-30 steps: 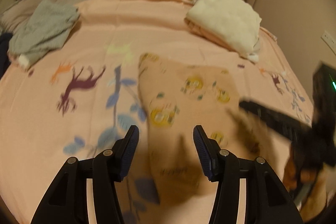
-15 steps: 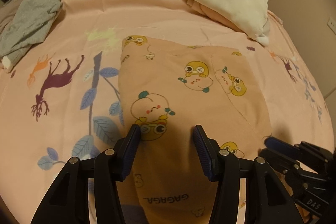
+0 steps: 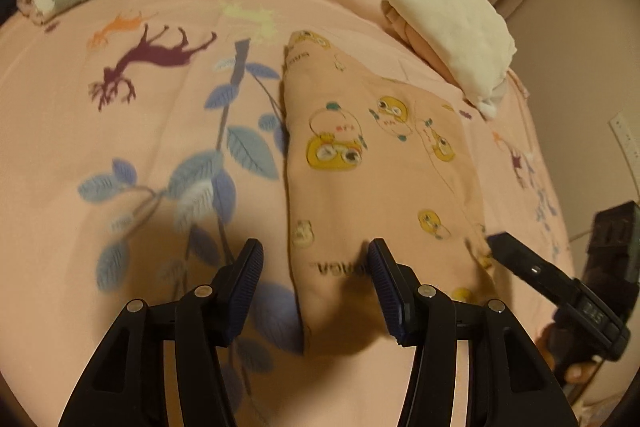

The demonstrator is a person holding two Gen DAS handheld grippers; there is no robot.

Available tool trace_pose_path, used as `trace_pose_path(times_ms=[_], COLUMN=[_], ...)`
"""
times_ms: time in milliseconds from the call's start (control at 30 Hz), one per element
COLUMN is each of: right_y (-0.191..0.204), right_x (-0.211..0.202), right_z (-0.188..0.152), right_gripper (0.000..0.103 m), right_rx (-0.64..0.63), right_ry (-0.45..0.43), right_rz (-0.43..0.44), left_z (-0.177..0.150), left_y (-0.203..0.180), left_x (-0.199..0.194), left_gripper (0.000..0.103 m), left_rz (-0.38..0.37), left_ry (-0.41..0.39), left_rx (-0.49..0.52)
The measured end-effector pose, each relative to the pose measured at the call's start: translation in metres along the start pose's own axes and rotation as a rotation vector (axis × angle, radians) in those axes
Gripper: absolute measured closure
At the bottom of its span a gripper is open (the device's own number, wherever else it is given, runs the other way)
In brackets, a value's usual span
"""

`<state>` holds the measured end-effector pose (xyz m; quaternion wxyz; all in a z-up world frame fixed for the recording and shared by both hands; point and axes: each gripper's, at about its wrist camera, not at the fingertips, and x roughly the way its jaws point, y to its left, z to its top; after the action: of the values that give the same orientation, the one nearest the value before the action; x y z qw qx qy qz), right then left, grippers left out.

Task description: Fold small clothes

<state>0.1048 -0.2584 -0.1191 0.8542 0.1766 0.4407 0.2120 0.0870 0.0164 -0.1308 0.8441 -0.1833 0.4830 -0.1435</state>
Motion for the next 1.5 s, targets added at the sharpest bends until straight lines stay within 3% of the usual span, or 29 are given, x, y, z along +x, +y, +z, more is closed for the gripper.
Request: trace_pose_path(times_ms=[100,233,333,1500], right_y=[0.002,0.000,-0.008,-0.028], right_x=[0.005,0.015,0.014,0.004], right_z=[-0.002,-0.003,-0.002,-0.011], right_gripper=[0.043,0.063,0.067,0.066], right_rx=[-0.014,-0.044,-0.039,0.046], right_ry=[0.017,0.048,0.047,0.040], right_rz=[-0.026,-0.107,-0.105,-0.068], left_z=[-0.004,-0.007,-0.008,-0.017], left_y=[-0.006,-0.015,-0.014,-0.016], left_x=[0.003,0.010,0.011,0.008], left_gripper=[0.050,0.050,0.050,0.050], left_rz=[-0.014,0.026,0.034,0.097], left_ry=[0.018,0.025,0.024,0.009], left_rx=[0.026,0.070,0.082,0.124])
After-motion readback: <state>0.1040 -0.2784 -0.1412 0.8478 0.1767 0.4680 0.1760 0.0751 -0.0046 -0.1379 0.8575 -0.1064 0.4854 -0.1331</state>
